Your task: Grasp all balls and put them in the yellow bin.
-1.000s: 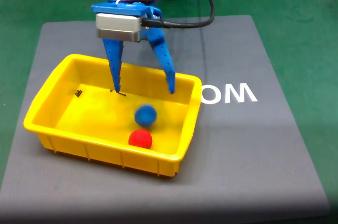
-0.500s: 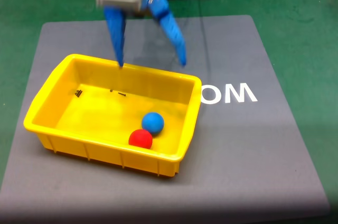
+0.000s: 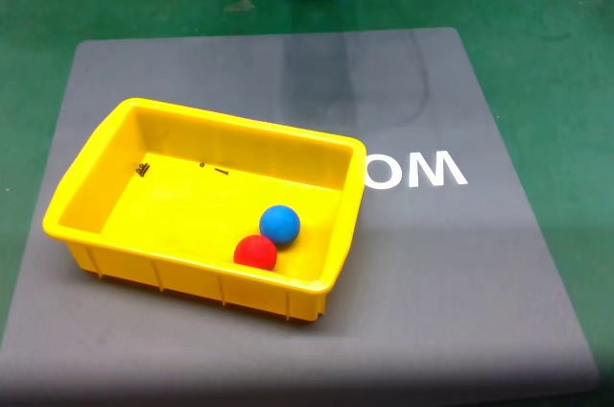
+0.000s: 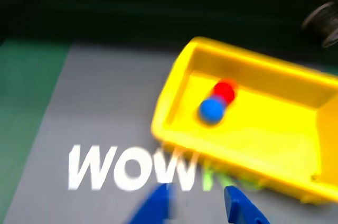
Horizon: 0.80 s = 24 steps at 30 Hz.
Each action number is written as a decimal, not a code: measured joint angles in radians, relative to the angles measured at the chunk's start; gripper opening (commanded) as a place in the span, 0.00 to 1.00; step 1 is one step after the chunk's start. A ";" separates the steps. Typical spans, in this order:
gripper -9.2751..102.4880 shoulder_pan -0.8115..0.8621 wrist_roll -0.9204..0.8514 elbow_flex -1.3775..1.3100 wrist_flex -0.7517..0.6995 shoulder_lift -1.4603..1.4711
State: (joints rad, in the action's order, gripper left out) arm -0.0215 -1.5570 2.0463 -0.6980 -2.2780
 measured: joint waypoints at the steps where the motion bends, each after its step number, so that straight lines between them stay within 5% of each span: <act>1: 0.08 -0.021 -0.003 0.057 0.000 -0.044; 11: 0.08 -0.118 -0.058 0.586 -0.003 -0.468; 24: 0.08 -0.018 -0.100 0.992 -0.141 -0.785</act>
State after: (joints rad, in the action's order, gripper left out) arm -0.0399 -1.6567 3.0388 -0.8391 -3.0634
